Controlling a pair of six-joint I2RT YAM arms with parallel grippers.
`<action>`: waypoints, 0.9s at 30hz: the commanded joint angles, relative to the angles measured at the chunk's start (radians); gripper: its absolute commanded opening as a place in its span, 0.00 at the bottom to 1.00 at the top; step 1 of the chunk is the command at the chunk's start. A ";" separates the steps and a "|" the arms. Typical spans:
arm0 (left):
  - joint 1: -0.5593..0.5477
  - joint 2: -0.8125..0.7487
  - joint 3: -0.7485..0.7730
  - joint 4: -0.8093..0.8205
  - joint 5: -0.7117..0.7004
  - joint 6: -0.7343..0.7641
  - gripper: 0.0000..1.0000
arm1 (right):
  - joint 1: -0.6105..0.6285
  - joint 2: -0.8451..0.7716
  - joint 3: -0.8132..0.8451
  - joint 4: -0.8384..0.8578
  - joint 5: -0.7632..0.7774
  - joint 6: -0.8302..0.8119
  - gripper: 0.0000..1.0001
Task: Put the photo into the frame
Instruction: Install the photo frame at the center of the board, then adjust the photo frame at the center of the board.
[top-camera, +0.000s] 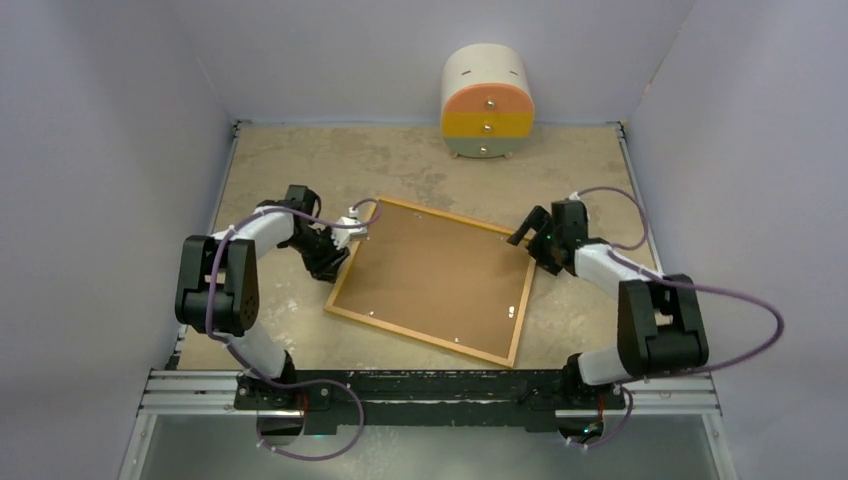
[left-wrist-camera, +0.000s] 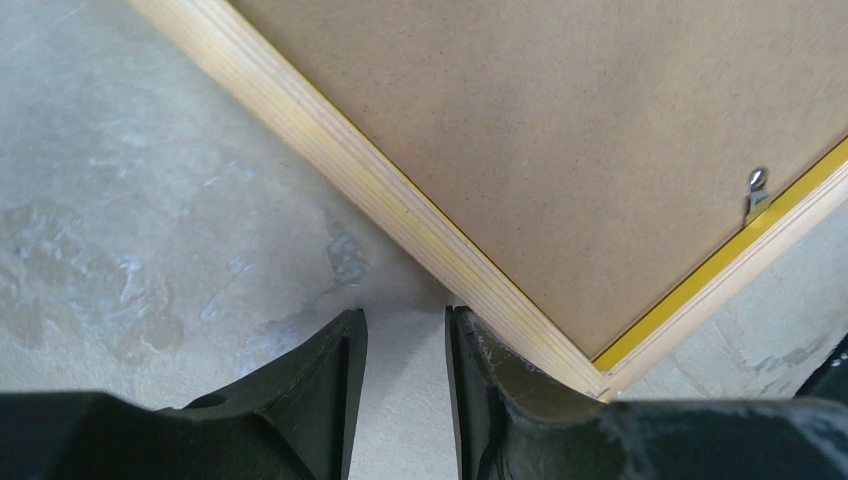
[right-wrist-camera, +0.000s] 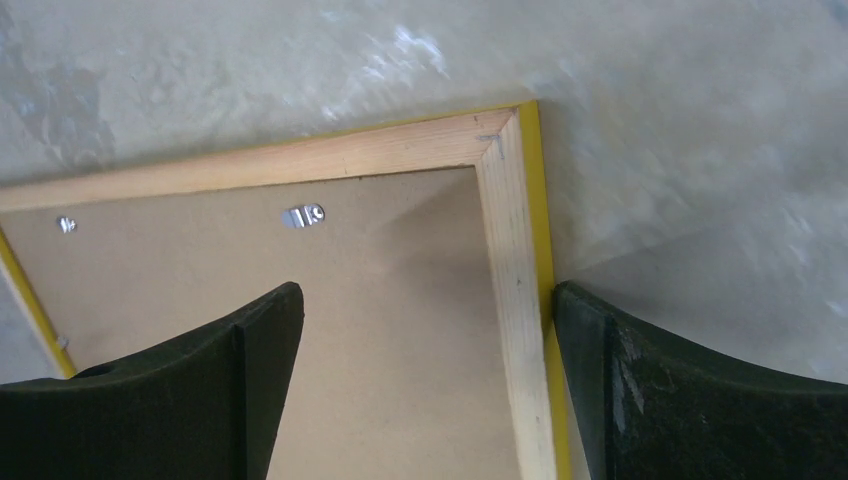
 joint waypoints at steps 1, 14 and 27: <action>-0.092 0.018 -0.066 -0.038 -0.043 0.019 0.38 | 0.153 0.159 0.150 0.042 -0.012 -0.012 0.95; -0.191 -0.015 -0.041 -0.070 -0.027 -0.039 0.37 | 0.489 0.745 0.887 -0.082 -0.051 -0.016 0.93; -0.275 -0.035 -0.024 -0.109 0.090 -0.074 0.38 | 0.598 1.095 1.448 -0.246 -0.138 -0.078 0.94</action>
